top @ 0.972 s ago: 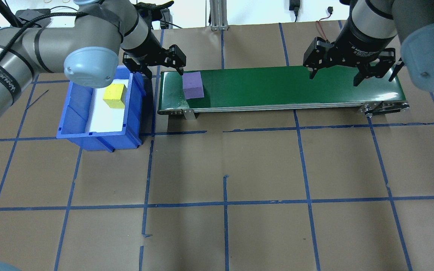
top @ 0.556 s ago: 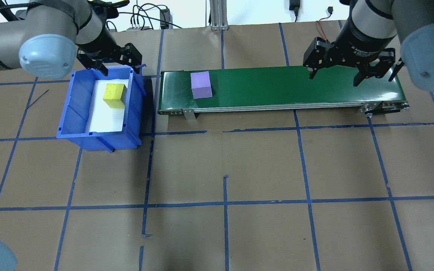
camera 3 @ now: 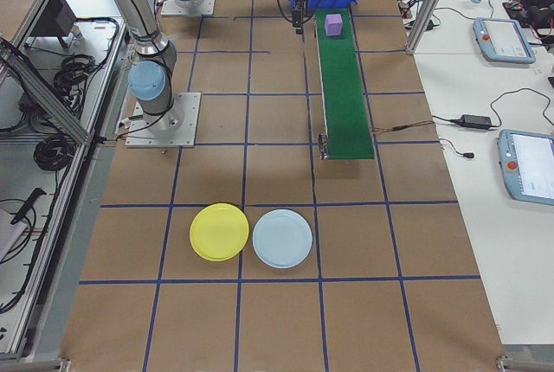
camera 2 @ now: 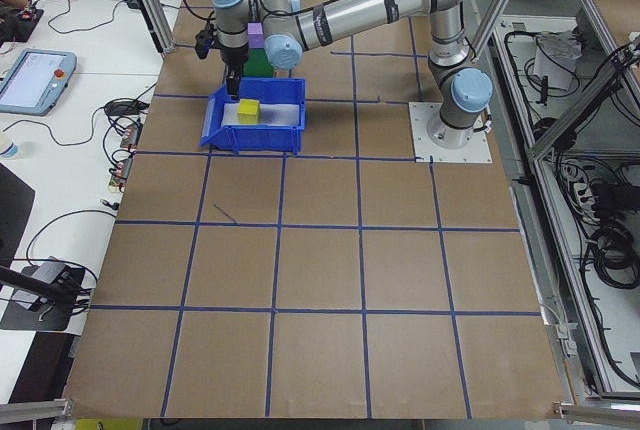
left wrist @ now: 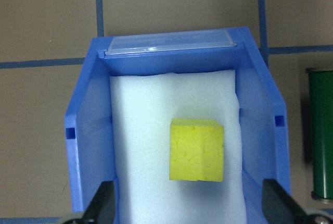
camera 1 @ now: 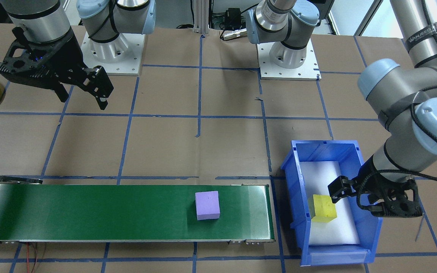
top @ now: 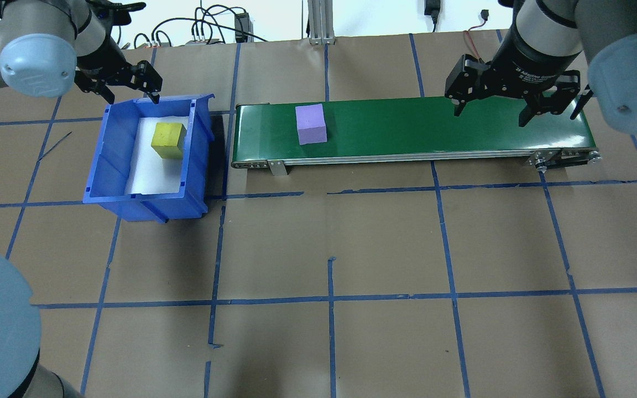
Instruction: Move block left to right into plate
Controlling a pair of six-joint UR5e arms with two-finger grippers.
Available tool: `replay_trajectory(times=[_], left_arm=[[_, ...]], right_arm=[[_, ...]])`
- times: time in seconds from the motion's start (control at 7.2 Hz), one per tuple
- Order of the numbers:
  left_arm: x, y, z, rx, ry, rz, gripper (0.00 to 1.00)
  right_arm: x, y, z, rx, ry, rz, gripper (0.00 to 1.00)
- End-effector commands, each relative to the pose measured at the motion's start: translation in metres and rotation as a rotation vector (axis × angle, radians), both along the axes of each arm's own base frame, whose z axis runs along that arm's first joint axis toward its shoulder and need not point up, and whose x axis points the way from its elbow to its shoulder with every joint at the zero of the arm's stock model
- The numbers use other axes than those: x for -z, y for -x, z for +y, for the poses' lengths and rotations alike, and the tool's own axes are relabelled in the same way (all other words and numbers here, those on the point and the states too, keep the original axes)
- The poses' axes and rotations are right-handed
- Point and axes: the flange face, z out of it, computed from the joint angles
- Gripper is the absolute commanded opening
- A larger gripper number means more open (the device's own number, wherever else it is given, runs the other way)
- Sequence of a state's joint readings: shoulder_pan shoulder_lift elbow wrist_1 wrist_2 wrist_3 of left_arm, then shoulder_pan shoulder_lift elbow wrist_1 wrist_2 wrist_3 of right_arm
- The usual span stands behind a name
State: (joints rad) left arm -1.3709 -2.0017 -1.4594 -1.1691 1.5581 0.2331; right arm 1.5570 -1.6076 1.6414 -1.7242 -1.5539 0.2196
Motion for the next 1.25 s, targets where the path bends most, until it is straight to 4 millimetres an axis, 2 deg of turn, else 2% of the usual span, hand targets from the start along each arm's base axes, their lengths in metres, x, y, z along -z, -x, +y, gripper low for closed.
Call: replay_trajectory(times=[0.0, 0.28, 0.69, 1.11], left_arm=[[0.034, 0.003, -0.008, 0.004, -0.025, 0.065, 1.0], [0.069, 0.004, -0.014, 0.014, -0.044, 0.094, 1.0], [0.084, 0.002, -0.019, 0.01, -0.056, 0.122, 1.0], [0.083, -0.007, -0.02, 0.002, -0.053, 0.12, 1.0]], right_arm=[[0.0, 0.0, 0.0, 0.0, 0.0, 0.0, 1.0], [0.0, 0.0, 0.0, 0.0, 0.0, 0.0, 1.0], [0.0, 0.0, 0.0, 0.0, 0.0, 0.0, 1.0], [0.005, 0.002, -0.003, 0.004, -0.006, 0.009, 1.0]])
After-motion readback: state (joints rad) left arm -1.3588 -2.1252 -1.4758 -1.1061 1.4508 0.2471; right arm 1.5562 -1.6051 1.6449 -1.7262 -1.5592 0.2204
